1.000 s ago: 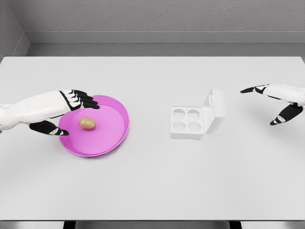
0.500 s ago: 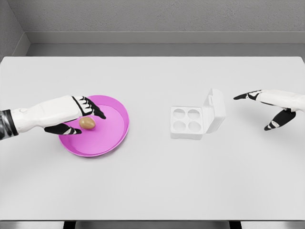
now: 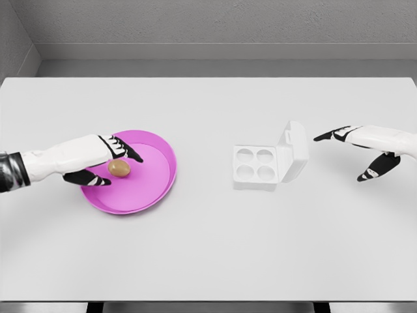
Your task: Pack egg into the box and close the box lid
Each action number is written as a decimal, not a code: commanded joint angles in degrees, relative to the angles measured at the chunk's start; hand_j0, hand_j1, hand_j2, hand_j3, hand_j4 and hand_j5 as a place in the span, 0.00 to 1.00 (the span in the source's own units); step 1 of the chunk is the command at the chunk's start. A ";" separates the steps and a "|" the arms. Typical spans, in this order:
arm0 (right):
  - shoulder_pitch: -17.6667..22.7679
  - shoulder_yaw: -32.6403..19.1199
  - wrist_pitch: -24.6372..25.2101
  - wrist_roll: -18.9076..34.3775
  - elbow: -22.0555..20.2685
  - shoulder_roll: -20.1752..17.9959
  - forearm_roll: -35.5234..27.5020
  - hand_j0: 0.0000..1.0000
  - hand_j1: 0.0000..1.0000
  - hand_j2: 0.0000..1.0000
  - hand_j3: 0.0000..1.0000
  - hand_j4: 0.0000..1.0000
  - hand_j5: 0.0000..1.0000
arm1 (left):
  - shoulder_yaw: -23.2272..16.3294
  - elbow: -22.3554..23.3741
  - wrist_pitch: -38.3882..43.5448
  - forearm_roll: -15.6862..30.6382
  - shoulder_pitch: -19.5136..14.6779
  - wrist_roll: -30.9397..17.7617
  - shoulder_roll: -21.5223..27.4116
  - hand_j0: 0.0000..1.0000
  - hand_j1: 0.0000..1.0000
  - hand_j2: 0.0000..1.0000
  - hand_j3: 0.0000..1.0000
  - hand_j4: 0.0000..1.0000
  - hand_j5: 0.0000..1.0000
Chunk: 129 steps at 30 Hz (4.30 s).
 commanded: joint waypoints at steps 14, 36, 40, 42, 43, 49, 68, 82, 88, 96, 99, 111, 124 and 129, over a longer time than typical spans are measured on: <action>-0.18 -0.06 -0.18 -0.02 -0.01 0.04 -0.30 1.00 1.00 1.00 1.00 1.00 1.00 | -1.00 4.13 0.10 0.17 -0.35 0.06 -1.60 0.80 0.80 0.80 0.80 0.80 0.80; -0.18 0.03 -0.18 -0.02 -0.01 -0.49 -0.38 1.00 1.00 1.00 1.00 1.00 1.00 | -1.00 8.96 0.10 -2.64 -0.97 0.06 -4.85 0.80 0.80 0.80 0.80 0.80 0.80; -0.18 0.03 -0.18 -0.02 0.08 -0.49 -0.38 1.00 1.00 1.00 1.00 1.00 1.00 | -1.00 8.96 0.10 -2.64 -0.97 0.06 -4.85 0.80 0.80 0.80 0.80 0.80 0.80; -0.09 0.03 -0.09 -0.02 0.08 -0.58 -0.38 1.00 1.00 1.00 1.00 1.00 1.00 | -1.00 8.96 0.10 -2.64 -0.88 0.06 -4.77 0.76 0.76 0.76 0.76 0.76 0.76; -0.18 0.03 -0.18 -0.02 0.08 -0.58 -0.38 1.00 1.00 1.00 1.00 1.00 1.00 | -1.00 8.96 0.10 -2.64 -0.88 0.06 -4.77 0.71 0.71 0.71 0.71 0.71 0.71; -0.09 -0.06 -0.18 -0.02 0.08 -0.58 -0.38 1.00 1.00 1.00 1.00 1.00 1.00 | -1.09 8.96 0.10 -2.64 -0.79 0.06 -4.77 0.65 0.65 0.65 0.65 0.65 0.65; -0.09 -0.06 -0.18 -0.02 0.26 -0.49 -0.38 1.00 1.00 1.00 1.00 1.00 1.00 | -2.59 10.10 0.10 -1.50 -0.79 -0.73 -4.59 0.41 0.41 0.41 0.41 0.41 0.41; -0.18 -0.06 -0.18 -0.02 0.26 -0.14 -0.38 1.00 1.00 1.00 1.00 1.00 1.00 | -2.15 5.89 0.10 1.58 -3.43 -4.60 -7.66 0.33 0.33 0.33 0.33 0.33 0.33; -0.18 -0.06 -0.18 -0.02 0.35 -0.05 -0.38 1.00 1.00 1.00 1.00 1.00 1.00 | -2.41 5.97 0.10 1.23 -4.75 -4.95 -13.03 0.32 0.32 0.32 0.32 0.32 0.32; -0.18 -0.15 -0.18 -0.02 0.26 -0.14 -0.38 1.00 1.00 1.00 1.00 1.00 1.00 | -2.67 6.06 0.10 0.17 -5.54 -5.12 -18.39 0.31 0.31 0.31 0.31 0.31 0.31; -0.18 -0.15 -0.18 -0.02 0.26 -0.14 -0.38 1.00 1.00 1.00 1.00 1.00 1.00 | -2.67 6.15 0.10 0.26 -5.98 -5.56 -18.39 0.31 0.31 0.31 0.31 0.31 0.31; -0.18 -0.15 -0.18 -0.02 0.26 -0.23 -0.38 1.00 1.00 1.00 1.00 1.00 1.00 | -2.67 7.64 0.10 -0.18 -7.56 -6.00 -21.90 0.31 0.31 0.31 0.31 0.31 0.31; -0.09 -0.15 -0.18 -0.02 0.26 -0.40 -0.38 1.00 1.00 1.00 1.00 1.00 1.00 | -4.08 7.82 0.10 -1.85 -9.23 -6.62 -27.09 0.30 0.30 0.30 0.30 0.30 0.30; -0.09 -0.06 -0.18 -0.02 0.17 -0.40 -0.38 1.00 1.00 1.00 1.00 1.00 1.00 | -4.34 8.52 0.10 -2.29 -9.41 -7.15 -28.85 0.30 0.30 0.30 0.30 0.30 0.30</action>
